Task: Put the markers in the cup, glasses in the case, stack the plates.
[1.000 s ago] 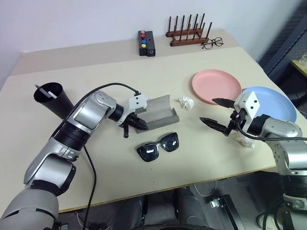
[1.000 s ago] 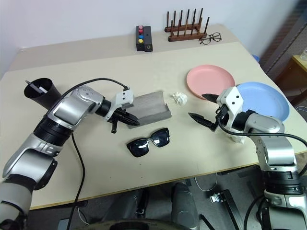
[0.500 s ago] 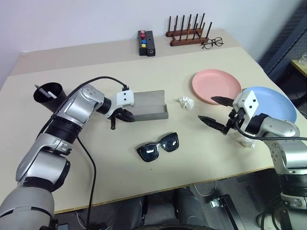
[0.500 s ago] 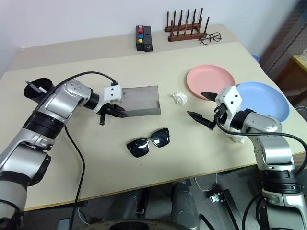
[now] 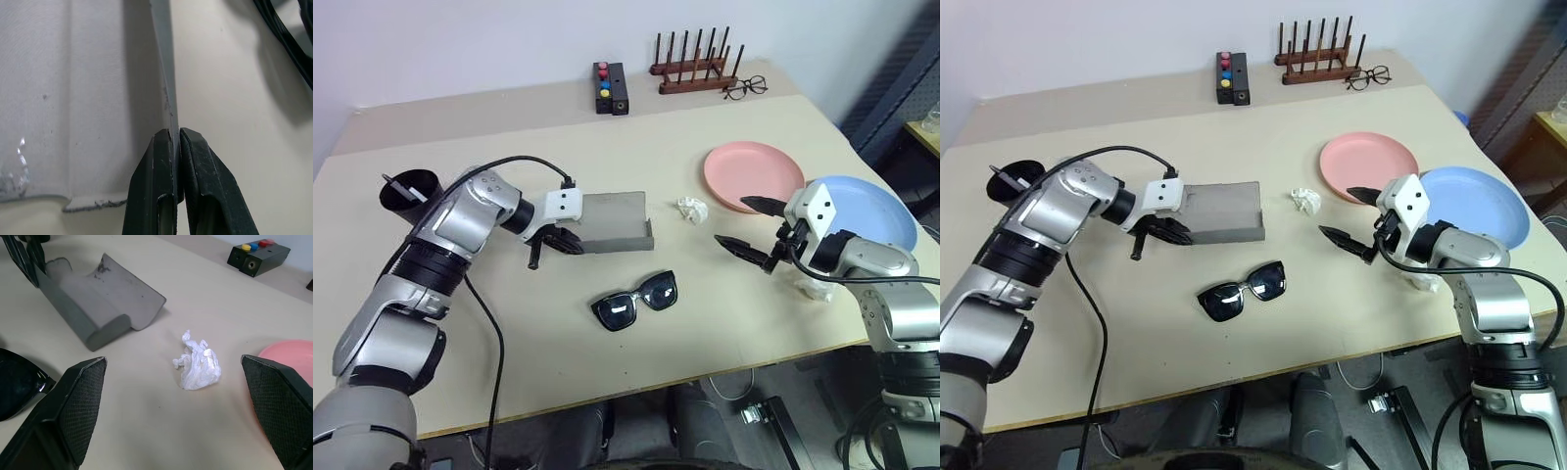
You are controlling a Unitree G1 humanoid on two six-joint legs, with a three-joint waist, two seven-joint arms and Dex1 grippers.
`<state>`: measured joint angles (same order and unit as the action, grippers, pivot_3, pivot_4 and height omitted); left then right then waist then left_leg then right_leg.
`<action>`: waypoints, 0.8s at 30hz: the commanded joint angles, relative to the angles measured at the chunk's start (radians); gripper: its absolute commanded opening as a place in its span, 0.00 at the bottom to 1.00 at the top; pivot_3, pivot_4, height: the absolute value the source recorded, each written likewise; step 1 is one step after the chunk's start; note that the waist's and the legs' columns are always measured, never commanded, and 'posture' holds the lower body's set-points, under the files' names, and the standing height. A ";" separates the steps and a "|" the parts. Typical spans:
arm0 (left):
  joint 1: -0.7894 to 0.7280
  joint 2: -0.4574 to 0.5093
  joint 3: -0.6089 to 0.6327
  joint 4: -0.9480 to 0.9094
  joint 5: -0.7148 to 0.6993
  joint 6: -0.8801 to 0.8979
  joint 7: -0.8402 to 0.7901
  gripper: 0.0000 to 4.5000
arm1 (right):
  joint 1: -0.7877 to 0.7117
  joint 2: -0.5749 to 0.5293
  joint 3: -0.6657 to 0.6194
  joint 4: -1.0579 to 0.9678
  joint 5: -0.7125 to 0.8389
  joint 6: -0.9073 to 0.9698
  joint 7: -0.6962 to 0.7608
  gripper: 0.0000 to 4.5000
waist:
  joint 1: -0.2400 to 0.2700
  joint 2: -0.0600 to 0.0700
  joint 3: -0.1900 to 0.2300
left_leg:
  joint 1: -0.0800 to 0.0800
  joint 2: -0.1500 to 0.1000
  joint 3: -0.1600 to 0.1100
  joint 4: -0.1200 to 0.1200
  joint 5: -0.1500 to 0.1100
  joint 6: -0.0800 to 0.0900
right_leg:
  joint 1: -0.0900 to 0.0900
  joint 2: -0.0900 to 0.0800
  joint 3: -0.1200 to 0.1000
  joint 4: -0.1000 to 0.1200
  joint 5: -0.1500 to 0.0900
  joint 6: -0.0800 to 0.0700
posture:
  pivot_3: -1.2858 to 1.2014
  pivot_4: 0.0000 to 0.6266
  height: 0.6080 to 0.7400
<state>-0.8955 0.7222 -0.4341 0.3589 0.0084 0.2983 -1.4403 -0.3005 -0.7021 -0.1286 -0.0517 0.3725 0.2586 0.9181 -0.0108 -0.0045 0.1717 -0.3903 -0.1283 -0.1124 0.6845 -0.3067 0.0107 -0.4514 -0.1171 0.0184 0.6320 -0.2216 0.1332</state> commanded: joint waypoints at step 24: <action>0.027 -0.027 0.046 -0.051 0.018 0.012 0.044 0.05 | -0.044 0.008 -0.003 0.011 0.001 -0.028 0.023 1.00 | -0.001 0.000 0.000 | 0.000 0.000 0.000 0.000 0.000 0.000 | 0.000 0.000 0.000 0.000 0.000 0.000 | 0.52 0.24 1.00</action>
<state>-0.8655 0.6804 -0.4141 0.3430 0.0333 0.3176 -1.3858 -0.3309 -0.6937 -0.1207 -0.0157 0.3663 0.2442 0.9406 -0.0122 -0.0044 0.1716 -0.3904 -0.1282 -0.1124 0.6845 -0.3067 0.0107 -0.4514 -0.1170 0.0183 0.6321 -0.2216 0.1332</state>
